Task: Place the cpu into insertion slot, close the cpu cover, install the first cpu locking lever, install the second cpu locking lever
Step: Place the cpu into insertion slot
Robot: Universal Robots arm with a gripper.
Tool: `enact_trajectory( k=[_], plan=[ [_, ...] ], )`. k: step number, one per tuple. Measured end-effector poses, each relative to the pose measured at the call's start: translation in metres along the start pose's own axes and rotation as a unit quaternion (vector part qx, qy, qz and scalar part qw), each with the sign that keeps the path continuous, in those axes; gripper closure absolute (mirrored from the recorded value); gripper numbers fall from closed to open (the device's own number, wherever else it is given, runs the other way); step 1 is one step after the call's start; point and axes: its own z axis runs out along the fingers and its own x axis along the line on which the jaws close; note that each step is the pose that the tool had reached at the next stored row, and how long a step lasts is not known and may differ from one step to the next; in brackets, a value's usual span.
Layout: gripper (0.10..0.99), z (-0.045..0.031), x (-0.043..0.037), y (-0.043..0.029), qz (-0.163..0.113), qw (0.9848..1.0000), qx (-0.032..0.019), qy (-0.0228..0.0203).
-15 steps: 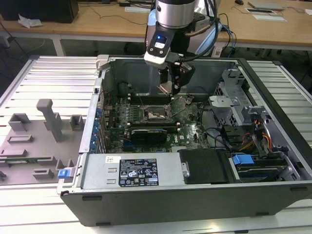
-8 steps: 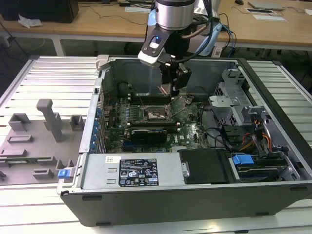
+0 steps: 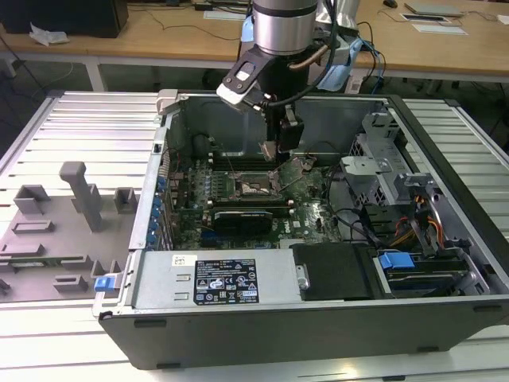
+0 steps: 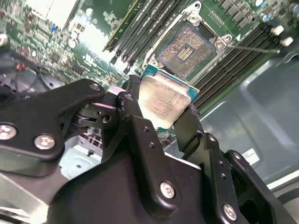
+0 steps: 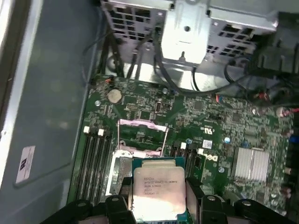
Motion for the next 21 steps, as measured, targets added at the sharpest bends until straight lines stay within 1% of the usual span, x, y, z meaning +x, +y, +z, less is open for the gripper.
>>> enact_trajectory(
  k=[1, 3, 4, 7, 8, 12, 15, 18, 21],
  plan=[
    [0.545, 0.0025, 0.0, -0.0002, 0.015, 0.9999, -0.0001, -0.0013],
    [0.545, 0.0068, -0.0001, -0.0006, 0.033, 0.9994, -0.0002, -0.0028],
    [0.545, 0.0106, 0.0001, -0.0013, 0.044, 0.999, -0.0002, -0.0037],
    [0.545, 0.021, 0.0027, -0.0051, 0.06, 0.9982, -0.0003, -0.005],
    [0.545, 0.0235, 0.004, -0.0071, 0.062, 0.9981, -0.0004, -0.0052],
    [0.545, 0.0294, 0.0065, -0.0132, 0.063, 0.998, -0.0004, -0.0053],
    [0.545, 0.0366, 0.0091, -0.0182, 0.065, 0.9979, -0.0004, -0.0055],
    [0.545, 0.0433, 0.0102, -0.0217, 0.065, 0.9979, -0.0004, -0.0054],
    [0.545, 0.0505, 0.0114, -0.0235, 0.065, 0.9979, -0.0004, -0.0055]
  ],
)
